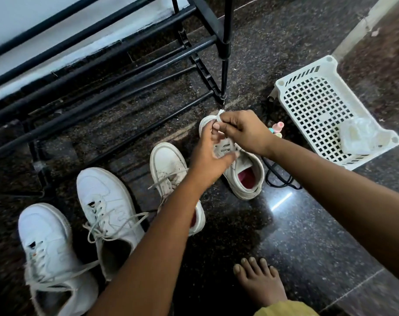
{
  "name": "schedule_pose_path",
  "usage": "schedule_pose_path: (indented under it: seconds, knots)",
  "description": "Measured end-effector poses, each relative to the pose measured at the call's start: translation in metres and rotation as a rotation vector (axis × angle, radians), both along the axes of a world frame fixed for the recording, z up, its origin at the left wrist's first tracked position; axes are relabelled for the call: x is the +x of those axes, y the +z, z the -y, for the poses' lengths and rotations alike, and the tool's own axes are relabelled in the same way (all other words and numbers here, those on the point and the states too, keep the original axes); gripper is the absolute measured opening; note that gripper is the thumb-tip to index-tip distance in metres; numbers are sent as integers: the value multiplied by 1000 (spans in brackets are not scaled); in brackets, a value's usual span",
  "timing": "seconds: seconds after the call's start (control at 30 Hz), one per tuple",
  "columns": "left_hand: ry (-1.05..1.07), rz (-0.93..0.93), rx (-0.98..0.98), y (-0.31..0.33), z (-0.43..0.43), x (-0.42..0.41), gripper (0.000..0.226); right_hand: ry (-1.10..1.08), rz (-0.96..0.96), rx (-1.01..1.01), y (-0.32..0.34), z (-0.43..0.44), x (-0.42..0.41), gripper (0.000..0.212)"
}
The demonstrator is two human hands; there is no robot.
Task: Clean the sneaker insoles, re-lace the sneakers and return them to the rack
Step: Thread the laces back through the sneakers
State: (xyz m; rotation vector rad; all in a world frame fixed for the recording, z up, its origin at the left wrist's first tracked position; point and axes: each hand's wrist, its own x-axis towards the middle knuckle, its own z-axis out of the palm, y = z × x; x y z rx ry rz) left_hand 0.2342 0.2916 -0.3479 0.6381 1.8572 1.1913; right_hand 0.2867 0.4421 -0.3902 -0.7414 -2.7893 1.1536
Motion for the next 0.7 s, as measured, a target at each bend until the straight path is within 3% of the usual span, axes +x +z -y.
schedule_pose_path:
  seconds: [0.1,0.17,0.27,0.33,0.4,0.47,0.53,0.6,0.63,0.7]
  knots:
    - [78,53,-4,-11,-20,3,62,-20,-134,-68,40,13,0,36]
    - [115,-35,-47,-13,-22,4,58,-25,-171,-13,38,20,13,37]
    - [155,-403,-169,-4,-17,7,51,-112,-144,-84,40,2,4,31]
    - [174,-653,-276,6,-12,8,48,-55,-167,-98,54,6,-1,29]
    - [150,-876,-255,6,-8,9,51,-107,-42,-151,24,32,29,35]
    - [81,-1113,-137,-4,-3,10,46,-46,250,-346,-29,99,129,49]
    - [4,-1269,2,-13,-1,7,26,-40,381,-165,-97,181,215,50]
    - [-52,-1332,89,-18,1,6,18,-120,418,-188,-122,198,248,31]
    - [-70,-1346,97,-20,1,7,20,-146,460,-247,-102,187,236,30]
    - [-77,-1283,47,-16,1,9,22,-208,476,-117,-88,195,238,36]
